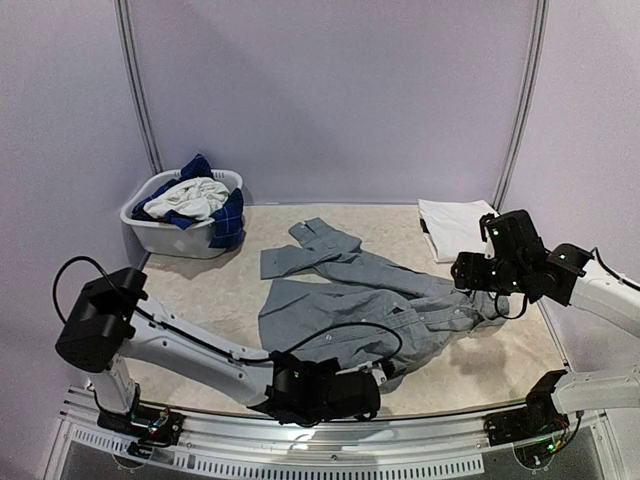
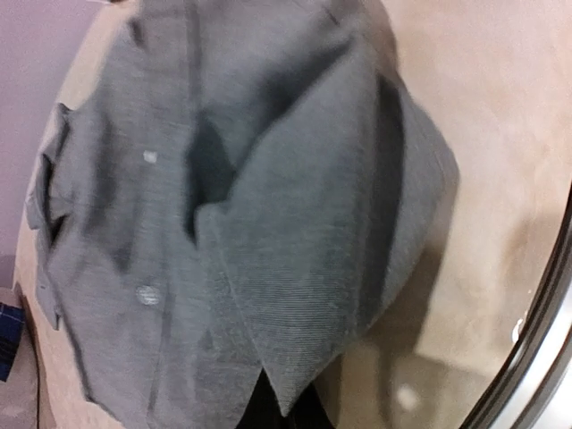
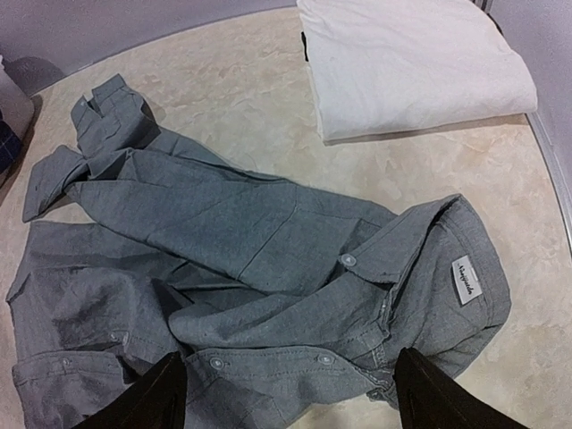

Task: Fold and stack the mixed laundry pile

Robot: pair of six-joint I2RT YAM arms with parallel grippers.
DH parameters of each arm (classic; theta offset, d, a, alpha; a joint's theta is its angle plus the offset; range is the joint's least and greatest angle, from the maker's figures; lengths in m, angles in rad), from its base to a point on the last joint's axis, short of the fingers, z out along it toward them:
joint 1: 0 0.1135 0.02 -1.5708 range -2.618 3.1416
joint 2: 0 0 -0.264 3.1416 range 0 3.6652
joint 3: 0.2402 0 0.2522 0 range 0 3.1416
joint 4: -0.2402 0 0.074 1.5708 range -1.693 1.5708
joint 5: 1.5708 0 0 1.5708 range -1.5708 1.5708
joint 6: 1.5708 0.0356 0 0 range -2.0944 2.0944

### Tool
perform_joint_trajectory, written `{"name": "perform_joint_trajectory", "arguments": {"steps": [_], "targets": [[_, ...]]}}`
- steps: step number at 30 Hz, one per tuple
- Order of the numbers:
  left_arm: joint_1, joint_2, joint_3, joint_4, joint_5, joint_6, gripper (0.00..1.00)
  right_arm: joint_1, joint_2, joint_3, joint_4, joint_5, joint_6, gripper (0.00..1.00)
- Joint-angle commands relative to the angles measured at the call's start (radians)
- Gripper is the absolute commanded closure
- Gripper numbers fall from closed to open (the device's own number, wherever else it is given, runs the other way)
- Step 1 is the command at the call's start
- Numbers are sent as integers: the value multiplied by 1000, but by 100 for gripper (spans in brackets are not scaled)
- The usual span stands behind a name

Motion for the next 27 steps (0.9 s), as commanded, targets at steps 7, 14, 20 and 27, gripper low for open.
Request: {"name": "perform_joint_trajectory", "arguments": {"steps": [7, 14, 20, 27], "targets": [[253, -393, 25, -74, -5, -16, 100, 27, -63, -36, -73, -145, -11, 19], [388, -422, 47, -132, -4, -52, 100, 120, -15, -61, -82, -162, -16, 13], [460, -442, 98, -154, 34, -75, 100, 236, 94, -81, -14, -146, -24, 12], [497, -438, 218, -220, 46, -55, 100, 355, 265, -20, 7, -46, -46, 15]]}}
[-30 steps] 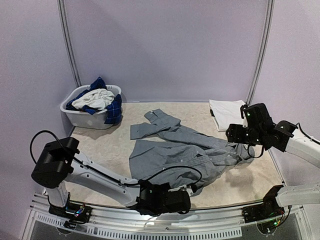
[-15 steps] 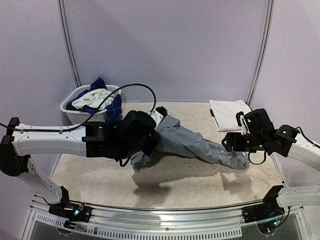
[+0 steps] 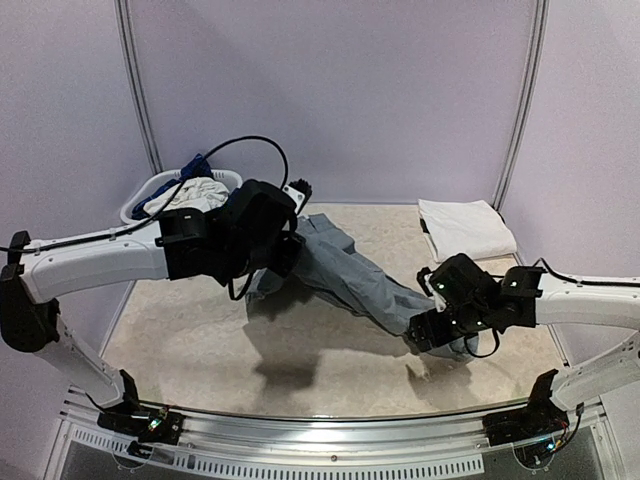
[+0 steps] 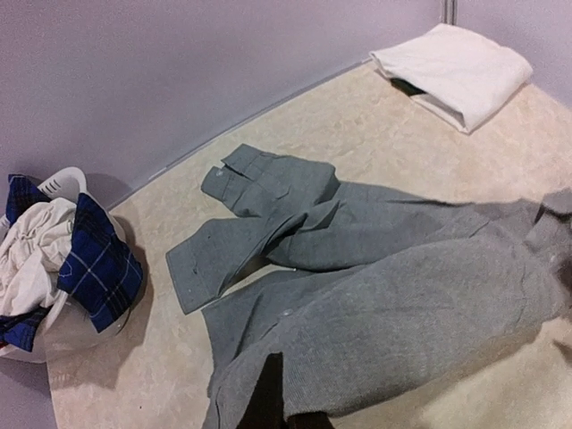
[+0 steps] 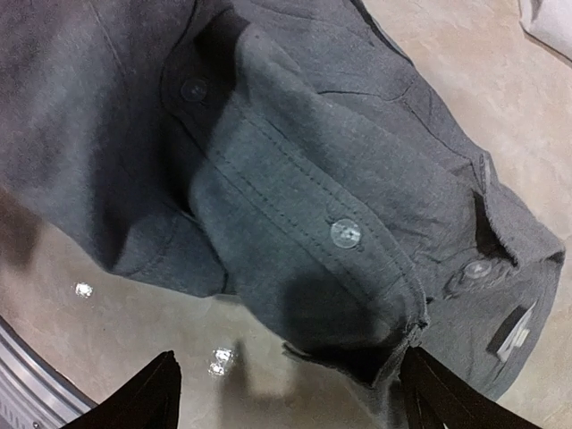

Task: Fold and stack the mixed laundry pile

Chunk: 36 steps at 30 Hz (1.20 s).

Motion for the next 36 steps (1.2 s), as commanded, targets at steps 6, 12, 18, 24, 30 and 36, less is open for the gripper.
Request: {"name": "perform_joint_trajectory", "arguments": {"steps": [6, 12, 18, 24, 30, 36], "targets": [[48, 2, 90, -54, 27, 4, 100, 38, 96, 80, 0, 231, 26, 17], [83, 33, 125, -73, 42, -3, 100, 118, -26, 148, 25, 113, -46, 18], [113, 54, 188, -108, 47, -7, 100, 220, 66, 168, 95, 5, -81, 20], [121, 49, 249, -145, 56, 2, 100, 222, 191, 153, 197, 104, -44, 20], [122, 46, 255, -160, 60, 3, 100, 219, 265, 151, 253, 191, -27, 25], [125, 47, 259, -162, 63, 5, 100, 215, 426, 190, 300, 88, -19, 34]]}}
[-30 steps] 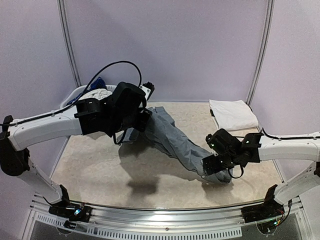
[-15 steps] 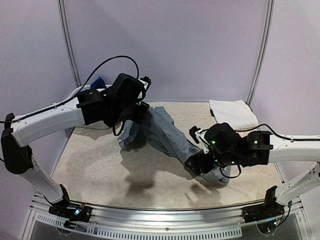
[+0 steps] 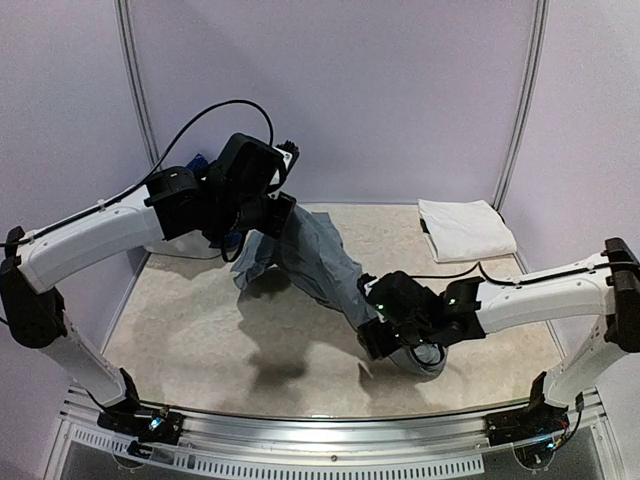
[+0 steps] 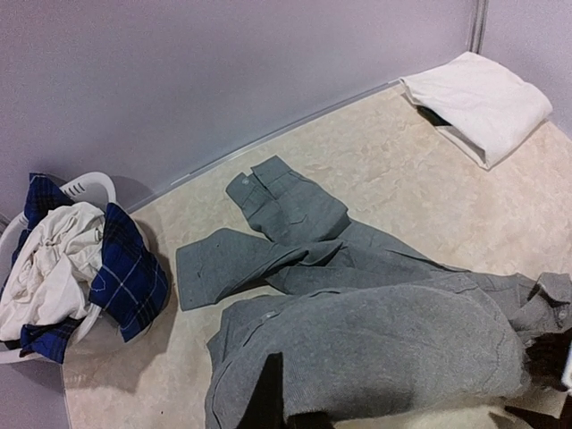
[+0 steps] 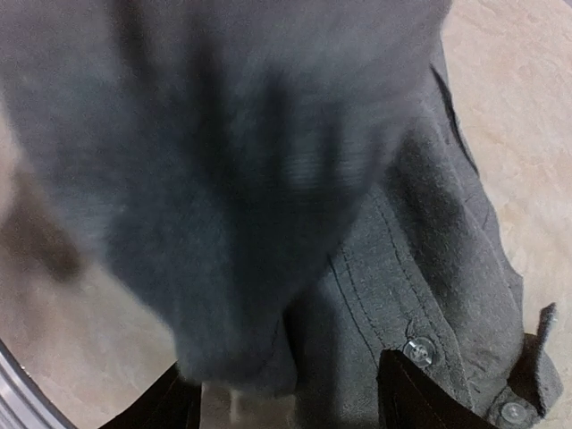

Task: Fold and stack the mixed laundry pile

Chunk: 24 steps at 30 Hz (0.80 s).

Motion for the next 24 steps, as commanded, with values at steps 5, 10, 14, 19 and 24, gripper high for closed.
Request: {"name": "perform_joint_trajectory", "arguments": {"steps": [5, 10, 14, 19, 24], "targets": [[20, 0, 25, -13, 10, 6, 100, -2, 152, 39, 31, 13, 26, 41], [21, -16, 8, -16, 8, 6, 100, -11, 187, 145, -199, 248, 57, 86], [20, -54, -10, -37, -1, 0, 100, -9, 109, 188, -269, 197, 4, 98], [20, -161, -38, -75, 35, -6, 100, -9, -133, 219, -343, 21, -76, 99], [12, -250, 11, -142, 110, 4, 100, -9, -389, 288, -409, -75, -130, 99]]}}
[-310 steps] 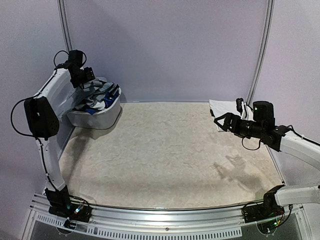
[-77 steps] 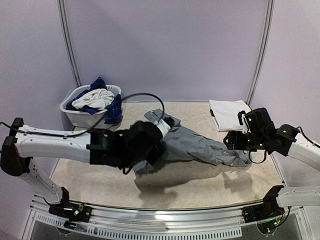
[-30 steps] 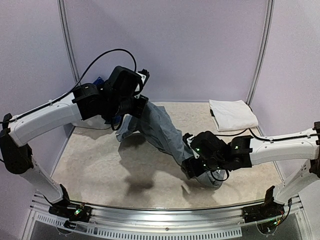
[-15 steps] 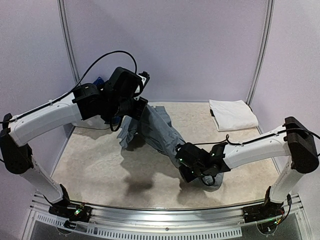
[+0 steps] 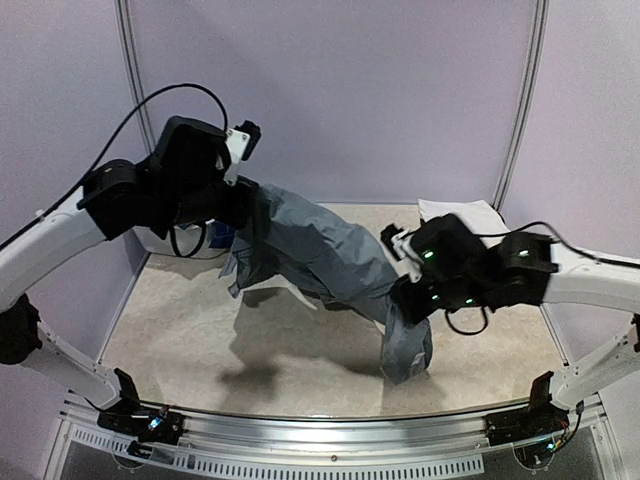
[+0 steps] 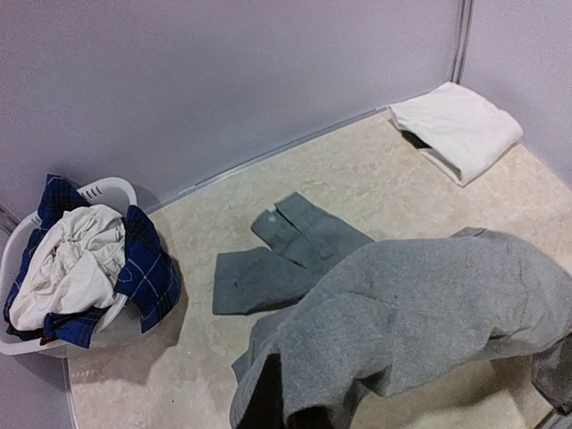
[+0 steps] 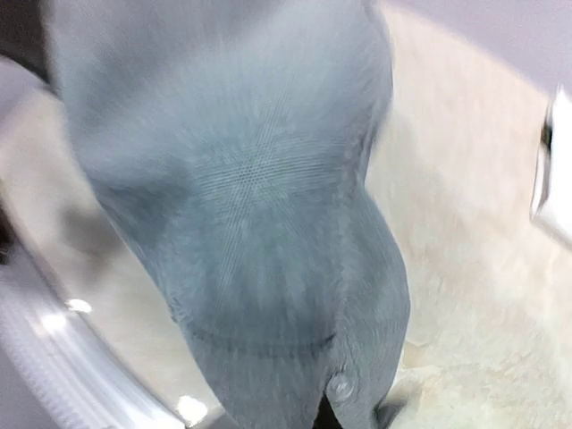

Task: Fold and stack the mixed laundry pile

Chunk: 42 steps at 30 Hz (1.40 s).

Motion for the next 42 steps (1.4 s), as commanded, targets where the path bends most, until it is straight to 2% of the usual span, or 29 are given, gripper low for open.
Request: {"name": "perform_joint_trajectory", "arguments": {"steps": [1, 5, 10, 15, 21, 27, 33, 37, 38, 40, 42], "targets": [[6, -86, 52, -73, 83, 7, 100, -1, -194, 119, -102, -88, -61, 99], [5, -144, 114, -94, 127, 5, 100, -39, -260, 252, -153, -29, -66, 99], [30, -114, 173, -114, 72, 16, 100, -350, -206, 267, -87, -272, -65, 99], [155, -9, 113, -105, 119, -20, 100, -574, -53, 153, 27, -422, -49, 99], [299, 146, -13, 8, 290, -52, 100, -621, 136, 128, 85, -449, -46, 97], [365, 308, -8, 50, 341, -63, 100, -653, 338, 194, 111, -456, -45, 95], [425, 446, 52, 47, 344, -66, 100, -682, 546, 369, 67, -438, -67, 83], [470, 569, 130, 18, 345, -77, 99, -715, 696, 548, -4, -410, -88, 66], [477, 604, 166, 1, 341, -79, 95, -726, 737, 605, -30, -403, -93, 57], [483, 666, 219, -38, 322, -80, 86, -741, 814, 720, -93, -389, -102, 49], [479, 675, 224, -38, 303, -76, 66, -743, 855, 816, -139, -392, -116, 40]]}}
